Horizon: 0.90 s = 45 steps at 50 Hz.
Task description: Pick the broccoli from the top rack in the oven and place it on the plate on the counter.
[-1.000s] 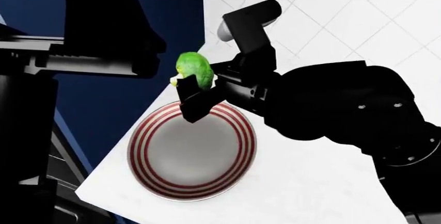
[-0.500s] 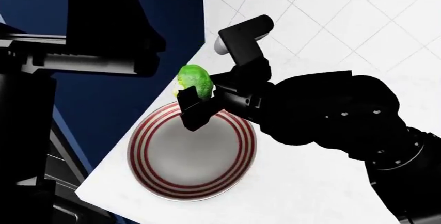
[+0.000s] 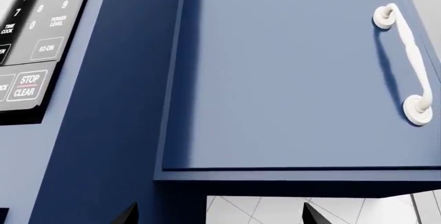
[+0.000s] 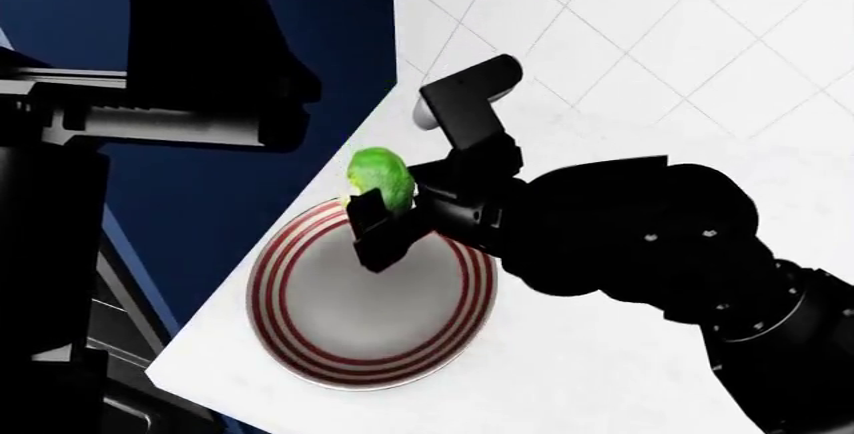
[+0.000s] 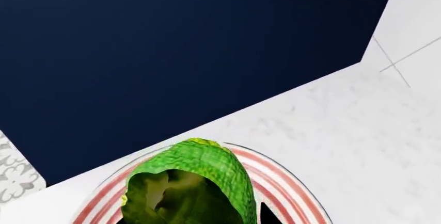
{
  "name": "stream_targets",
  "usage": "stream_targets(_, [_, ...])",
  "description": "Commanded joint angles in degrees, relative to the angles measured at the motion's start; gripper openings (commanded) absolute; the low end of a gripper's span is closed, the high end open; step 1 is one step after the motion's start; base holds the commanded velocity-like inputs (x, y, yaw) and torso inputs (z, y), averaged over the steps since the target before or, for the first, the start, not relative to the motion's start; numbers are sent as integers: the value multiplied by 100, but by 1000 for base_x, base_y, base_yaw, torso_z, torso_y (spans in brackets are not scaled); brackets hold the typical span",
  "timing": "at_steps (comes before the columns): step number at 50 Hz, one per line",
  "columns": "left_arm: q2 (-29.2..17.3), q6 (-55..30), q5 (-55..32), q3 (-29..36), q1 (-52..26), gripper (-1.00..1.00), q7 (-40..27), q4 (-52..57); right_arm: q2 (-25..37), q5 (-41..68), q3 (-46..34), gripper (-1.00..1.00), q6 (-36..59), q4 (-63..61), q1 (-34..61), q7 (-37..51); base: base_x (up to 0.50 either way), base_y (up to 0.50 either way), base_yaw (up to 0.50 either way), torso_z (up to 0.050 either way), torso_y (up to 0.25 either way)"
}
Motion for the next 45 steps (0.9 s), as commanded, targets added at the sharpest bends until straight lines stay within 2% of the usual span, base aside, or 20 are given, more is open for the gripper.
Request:
stream_targets(1, [-26, 40, 0, 46, -40, 100, -6, -8, 2, -218, -30, -100, 45, -35, -39, -178, 0, 0, 0, 0, 0])
stream_targets(45, [-117, 198, 95, 210, -73, 100, -28, -1, 46, -230, -284, -100, 58, -256, -355, -173, 0, 0, 0, 0, 0])
